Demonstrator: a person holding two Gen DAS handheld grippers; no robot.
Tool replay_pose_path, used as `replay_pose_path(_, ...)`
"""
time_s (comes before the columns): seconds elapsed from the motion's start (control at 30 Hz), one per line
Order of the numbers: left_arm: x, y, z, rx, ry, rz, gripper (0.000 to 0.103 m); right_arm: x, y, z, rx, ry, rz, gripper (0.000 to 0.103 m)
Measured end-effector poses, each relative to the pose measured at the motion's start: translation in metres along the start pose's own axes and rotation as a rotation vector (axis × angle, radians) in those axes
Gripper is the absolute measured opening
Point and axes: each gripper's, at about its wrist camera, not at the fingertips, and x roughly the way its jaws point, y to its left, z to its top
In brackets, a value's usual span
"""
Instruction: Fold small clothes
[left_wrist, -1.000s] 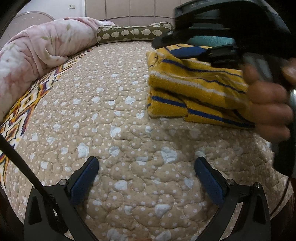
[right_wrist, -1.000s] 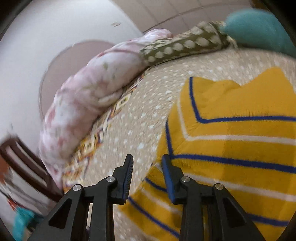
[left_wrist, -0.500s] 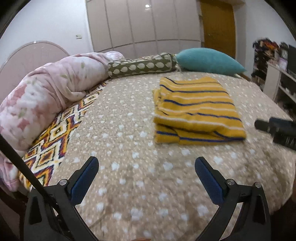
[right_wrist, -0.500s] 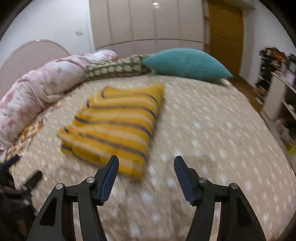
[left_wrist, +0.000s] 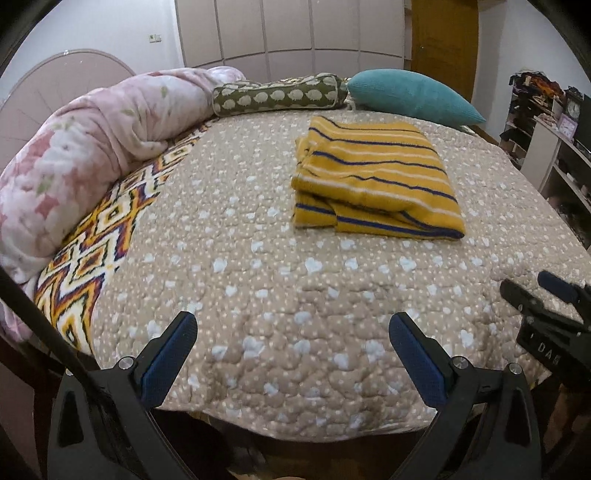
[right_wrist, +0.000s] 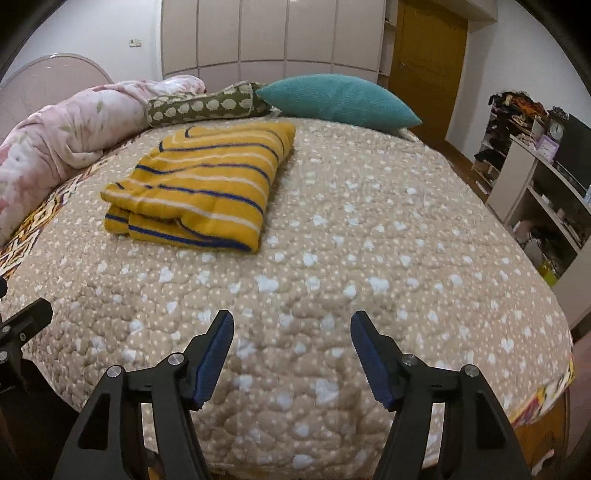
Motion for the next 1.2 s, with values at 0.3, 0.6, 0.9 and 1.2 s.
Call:
replay_pose_path(0.3,0.005,0.001,-0.003,-0.006,0.035,-0.008,0.103,0.010,0.029,-0.021,-0.065,0.067,0.000,0.071)
replay_pose_path(0.6,0.008,-0.004,-0.006,0.008,0.055,-0.027,0.103,0.008,0.035,-0.021,-0.086,0.053,-0.039,0.073)
replay_pose_path(0.9,0.007,-0.004,-0.006,0.007,0.059,-0.031,0.103,0.010,0.036,-0.021,-0.087,0.059,-0.056,0.075)
replay_pose_path(1.2,0.012,-0.003,-0.008,0.009,0.073,-0.033,0.103,0.014,0.038,-0.022,-0.093,0.067,-0.055,0.076)
